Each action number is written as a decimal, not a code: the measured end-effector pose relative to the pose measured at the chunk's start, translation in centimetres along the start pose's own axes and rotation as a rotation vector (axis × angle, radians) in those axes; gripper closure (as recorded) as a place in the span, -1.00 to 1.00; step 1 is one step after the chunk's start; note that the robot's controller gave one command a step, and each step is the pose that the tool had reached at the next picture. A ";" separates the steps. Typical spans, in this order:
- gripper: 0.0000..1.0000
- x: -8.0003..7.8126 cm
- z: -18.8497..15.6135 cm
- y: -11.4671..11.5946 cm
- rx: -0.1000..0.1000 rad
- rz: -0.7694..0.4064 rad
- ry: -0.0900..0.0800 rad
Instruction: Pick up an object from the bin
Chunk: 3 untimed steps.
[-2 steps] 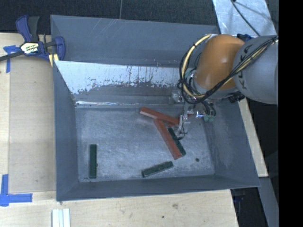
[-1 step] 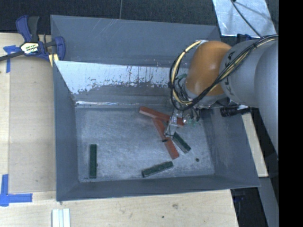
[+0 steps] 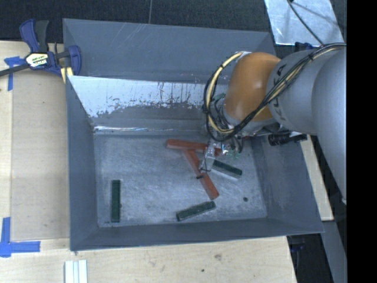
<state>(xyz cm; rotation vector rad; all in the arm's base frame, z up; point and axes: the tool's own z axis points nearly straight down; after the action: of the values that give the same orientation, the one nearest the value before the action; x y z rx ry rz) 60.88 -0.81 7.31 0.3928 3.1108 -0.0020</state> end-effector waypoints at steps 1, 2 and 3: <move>-1.00 1.2 0.0 4.6 -0.002 -0.061 -0.001; -1.00 2.3 0.0 8.1 -0.003 -0.330 -0.004; 1.00 2.2 -0.2 8.2 -0.005 -0.330 -0.007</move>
Offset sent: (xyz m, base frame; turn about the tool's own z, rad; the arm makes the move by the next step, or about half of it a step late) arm -0.0029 0.0483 -0.0031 -0.0595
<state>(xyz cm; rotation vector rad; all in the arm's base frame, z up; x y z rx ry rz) 60.82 7.71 7.49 -0.1233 3.1263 0.0022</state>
